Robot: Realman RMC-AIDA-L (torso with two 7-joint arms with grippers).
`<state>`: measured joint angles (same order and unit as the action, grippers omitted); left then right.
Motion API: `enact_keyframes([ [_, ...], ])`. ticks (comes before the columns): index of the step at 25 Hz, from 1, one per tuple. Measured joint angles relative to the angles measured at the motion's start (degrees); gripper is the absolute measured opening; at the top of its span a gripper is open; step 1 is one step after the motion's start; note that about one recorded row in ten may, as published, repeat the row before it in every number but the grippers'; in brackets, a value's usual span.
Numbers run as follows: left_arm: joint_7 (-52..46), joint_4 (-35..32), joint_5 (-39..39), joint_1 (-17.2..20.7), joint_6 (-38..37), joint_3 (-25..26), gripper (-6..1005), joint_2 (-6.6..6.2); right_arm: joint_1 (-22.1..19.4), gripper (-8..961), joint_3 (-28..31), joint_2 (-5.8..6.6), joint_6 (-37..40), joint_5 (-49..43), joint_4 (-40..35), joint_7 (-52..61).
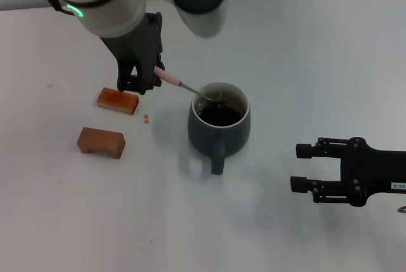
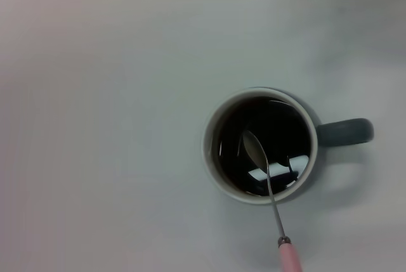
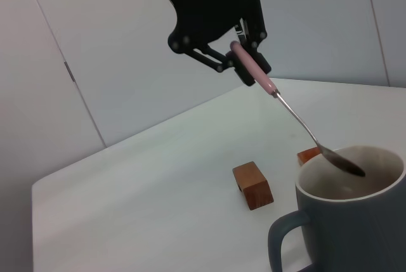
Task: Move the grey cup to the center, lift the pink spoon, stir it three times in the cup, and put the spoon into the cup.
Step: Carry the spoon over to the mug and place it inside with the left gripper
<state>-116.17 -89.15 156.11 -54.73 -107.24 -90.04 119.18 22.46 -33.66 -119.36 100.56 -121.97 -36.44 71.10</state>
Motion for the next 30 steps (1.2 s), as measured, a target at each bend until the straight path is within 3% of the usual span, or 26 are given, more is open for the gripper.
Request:
enact_keyframes([
  [8, 1.21, 0.05, 2.99, -1.03, 1.73, -8.23, 128, 0.01, 0.09, 725, 0.00, 0.00, 0.42, -0.12, 0.04, 0.07],
  [22, 2.52, 1.29, 4.92, -3.08, 4.01, -13.43, 128, 0.00, -0.06, 725, 0.00, -0.05, 0.57, -0.12, 0.14, 0.09],
  [24, 2.70, 1.45, 6.75, -2.90, 5.58, -17.22, 128, 0.00, -0.06, 726, -0.01, -0.06, 0.62, -0.12, 0.14, 0.09],
  [30, 2.77, 1.66, 7.66, -3.11, 6.66, -20.21, 129, 0.00, 0.15, 726, -0.15, -0.09, 0.64, -0.12, 0.40, 0.09],
])
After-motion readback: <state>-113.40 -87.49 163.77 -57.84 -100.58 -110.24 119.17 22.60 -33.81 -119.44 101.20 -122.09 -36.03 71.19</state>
